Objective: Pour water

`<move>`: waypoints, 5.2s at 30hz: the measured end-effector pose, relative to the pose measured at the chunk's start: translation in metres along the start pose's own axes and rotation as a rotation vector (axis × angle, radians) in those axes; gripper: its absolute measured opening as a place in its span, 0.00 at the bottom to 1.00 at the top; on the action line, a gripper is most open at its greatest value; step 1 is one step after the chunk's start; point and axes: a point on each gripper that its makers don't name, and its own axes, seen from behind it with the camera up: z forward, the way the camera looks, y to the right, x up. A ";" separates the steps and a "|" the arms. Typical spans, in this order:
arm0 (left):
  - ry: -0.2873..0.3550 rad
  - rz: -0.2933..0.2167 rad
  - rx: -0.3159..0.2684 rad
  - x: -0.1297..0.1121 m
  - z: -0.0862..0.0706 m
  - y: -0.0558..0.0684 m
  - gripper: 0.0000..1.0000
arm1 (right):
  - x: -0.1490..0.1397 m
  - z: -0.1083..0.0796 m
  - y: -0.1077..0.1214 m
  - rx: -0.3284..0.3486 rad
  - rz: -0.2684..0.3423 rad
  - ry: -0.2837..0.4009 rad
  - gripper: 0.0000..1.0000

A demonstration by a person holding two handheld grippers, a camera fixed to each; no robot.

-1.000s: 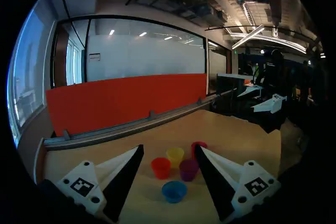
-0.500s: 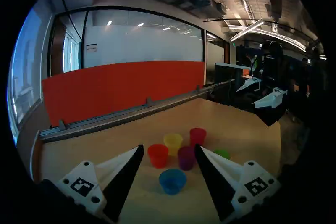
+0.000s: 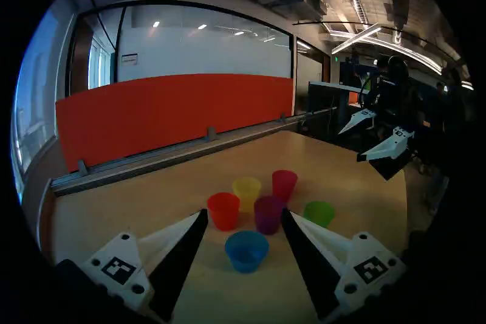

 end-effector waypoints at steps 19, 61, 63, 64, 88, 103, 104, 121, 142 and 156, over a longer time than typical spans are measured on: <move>-0.098 0.017 -0.022 -0.059 0.017 0.003 0.89 | -0.066 0.031 -0.010 0.013 0.007 -0.098 1.00; -0.297 0.062 -0.067 -0.140 0.058 0.004 0.89 | -0.148 0.080 -0.039 0.062 0.035 -0.224 0.99; -0.302 0.063 -0.074 -0.141 0.062 0.006 0.89 | -0.149 0.083 -0.039 0.067 0.034 -0.226 0.99; -0.304 0.064 -0.078 -0.141 0.064 0.007 0.89 | -0.150 0.084 -0.039 0.069 0.033 -0.227 0.99; -0.297 0.079 -0.127 -0.133 0.102 0.016 0.89 | -0.154 0.100 -0.037 0.090 0.036 -0.237 0.99; -0.289 0.095 -0.123 -0.131 0.106 0.014 0.88 | -0.151 0.103 -0.038 0.093 0.043 -0.230 0.99; -0.289 0.094 -0.124 -0.131 0.107 0.014 0.88 | -0.151 0.103 -0.038 0.091 0.043 -0.229 0.99; -0.285 0.102 -0.106 -0.129 0.102 0.012 0.87 | -0.133 0.101 -0.039 0.112 0.092 -0.174 0.89; -0.125 0.105 -0.041 -0.051 0.080 0.002 0.87 | -0.058 0.081 -0.022 0.070 0.076 -0.037 0.89; 0.040 0.110 0.015 0.028 0.053 -0.006 0.87 | 0.007 0.069 -0.017 0.038 0.050 0.093 0.89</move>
